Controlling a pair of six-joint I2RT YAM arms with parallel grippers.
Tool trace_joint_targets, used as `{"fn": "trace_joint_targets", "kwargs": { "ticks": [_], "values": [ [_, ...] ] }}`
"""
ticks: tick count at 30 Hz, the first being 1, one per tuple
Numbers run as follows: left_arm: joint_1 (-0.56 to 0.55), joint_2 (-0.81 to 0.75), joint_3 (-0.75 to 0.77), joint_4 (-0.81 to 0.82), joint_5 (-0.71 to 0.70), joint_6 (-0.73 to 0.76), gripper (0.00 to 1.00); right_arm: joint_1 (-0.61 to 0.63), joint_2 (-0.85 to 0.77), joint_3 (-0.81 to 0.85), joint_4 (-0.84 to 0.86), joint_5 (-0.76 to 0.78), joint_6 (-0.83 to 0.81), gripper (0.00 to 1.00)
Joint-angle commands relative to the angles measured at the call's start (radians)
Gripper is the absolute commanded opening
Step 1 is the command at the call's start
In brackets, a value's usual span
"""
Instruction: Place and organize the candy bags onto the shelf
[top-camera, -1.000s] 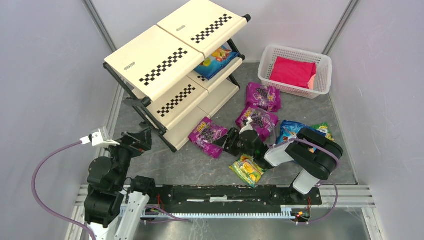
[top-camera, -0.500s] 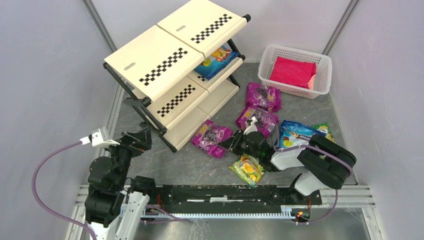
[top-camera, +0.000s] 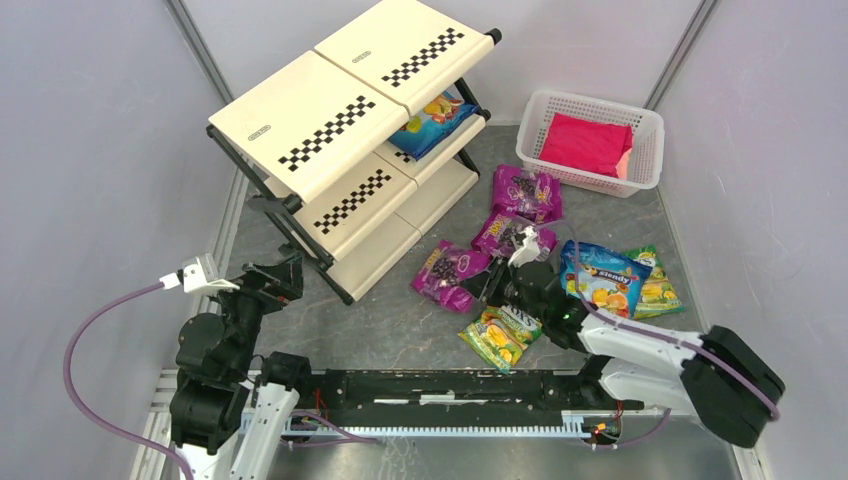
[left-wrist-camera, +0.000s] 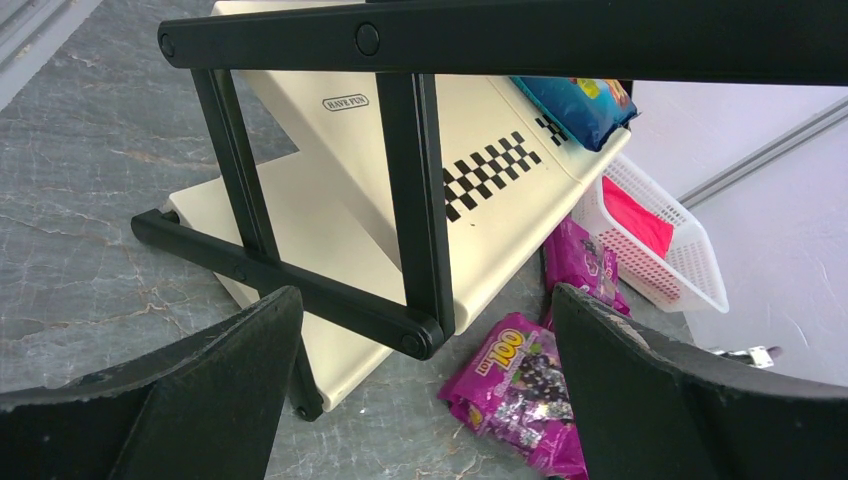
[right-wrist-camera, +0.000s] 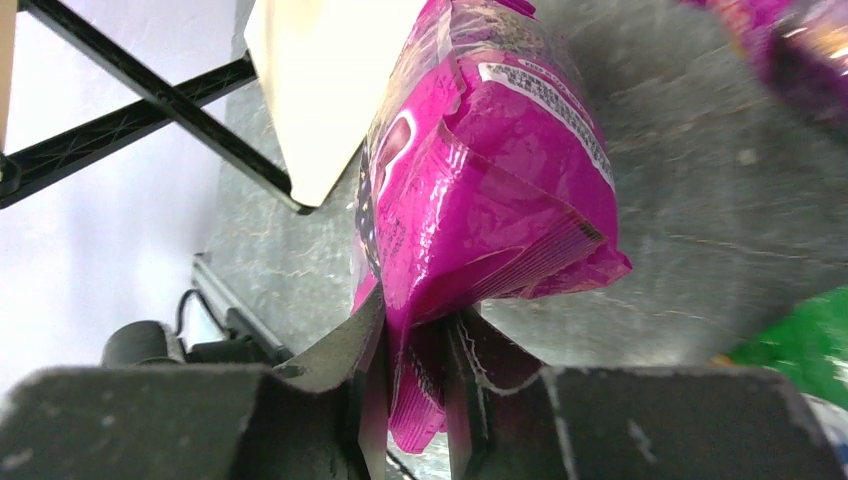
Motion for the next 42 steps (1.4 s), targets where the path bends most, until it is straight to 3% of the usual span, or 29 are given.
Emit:
{"fn": "trace_joint_targets", "kwargs": {
  "ticks": [1,8,13,16,28,37,42],
  "values": [
    [0.008,-0.004,-0.002,0.039,-0.014,0.049,1.00,-0.023,-0.165,0.105,-0.150,0.126,-0.176,0.00],
    [0.008,-0.009,-0.002,0.040,-0.010,0.050,1.00,-0.025,-0.344,0.373,-0.437,0.389,-0.440,0.00],
    [0.008,-0.011,-0.003,0.040,-0.012,0.049,1.00,-0.023,-0.325,0.657,-0.542,0.546,-0.636,0.01],
    [0.008,-0.005,-0.002,0.040,-0.012,0.049,1.00,-0.025,-0.266,0.820,-0.543,0.565,-0.727,0.01],
    [0.008,0.024,-0.002,0.040,-0.018,0.048,1.00,-0.025,0.027,1.277,-0.337,0.566,-0.755,0.00],
    [0.008,0.038,-0.002,0.040,-0.013,0.047,1.00,-0.025,0.384,1.798,-0.297,0.446,-0.673,0.01],
    [0.008,0.038,-0.002,0.040,-0.014,0.047,1.00,-0.025,0.490,1.817,-0.143,0.437,-0.543,0.01]
  ]
}}
